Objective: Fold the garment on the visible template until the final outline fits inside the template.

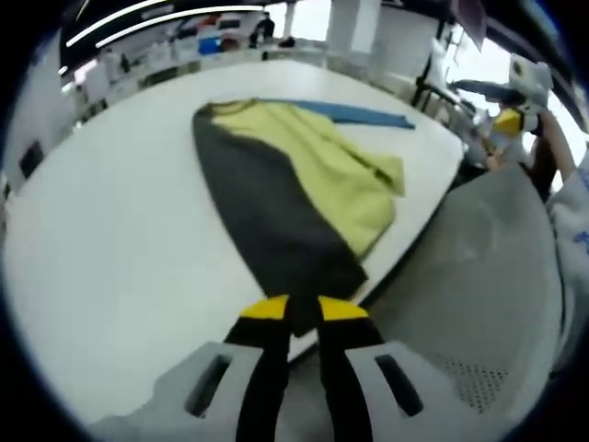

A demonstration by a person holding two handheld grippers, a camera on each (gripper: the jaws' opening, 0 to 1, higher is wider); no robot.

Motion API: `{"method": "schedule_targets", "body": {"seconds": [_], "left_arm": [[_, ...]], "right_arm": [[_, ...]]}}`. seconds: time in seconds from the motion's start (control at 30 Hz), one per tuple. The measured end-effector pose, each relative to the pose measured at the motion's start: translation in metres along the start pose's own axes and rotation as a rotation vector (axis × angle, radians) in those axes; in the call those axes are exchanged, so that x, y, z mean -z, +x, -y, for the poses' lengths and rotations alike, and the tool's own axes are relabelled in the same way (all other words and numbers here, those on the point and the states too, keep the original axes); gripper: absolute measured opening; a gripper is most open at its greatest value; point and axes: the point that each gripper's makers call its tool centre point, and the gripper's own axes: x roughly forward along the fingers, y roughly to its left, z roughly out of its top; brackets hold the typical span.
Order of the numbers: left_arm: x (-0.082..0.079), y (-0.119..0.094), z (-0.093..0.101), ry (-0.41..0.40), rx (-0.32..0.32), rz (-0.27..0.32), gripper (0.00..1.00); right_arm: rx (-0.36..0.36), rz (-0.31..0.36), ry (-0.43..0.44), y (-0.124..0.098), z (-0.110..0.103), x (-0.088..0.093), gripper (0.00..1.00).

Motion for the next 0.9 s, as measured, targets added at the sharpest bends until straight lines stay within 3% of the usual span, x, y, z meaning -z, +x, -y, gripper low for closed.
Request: {"method": "schedule_targets", "body": {"seconds": [0.17, 0.33, 0.9], "left_arm": [[0.005, 0.006, -0.006, -0.016, -0.014, -0.013, 0.14], [0.006, 0.012, -0.008, -0.032, -0.004, -0.012, 0.12], [0.021, 0.021, -0.011, -0.025, 0.002, -0.091, 0.12]], "right_arm": [[0.004, -0.008, -0.005, 0.0, 0.001, 0.002, 1.0], [0.001, -0.013, -0.003, 0.0, -0.001, 0.004, 1.0], [-0.008, -0.012, -0.018, 0.0, -0.002, 0.0, 1.0]]}}
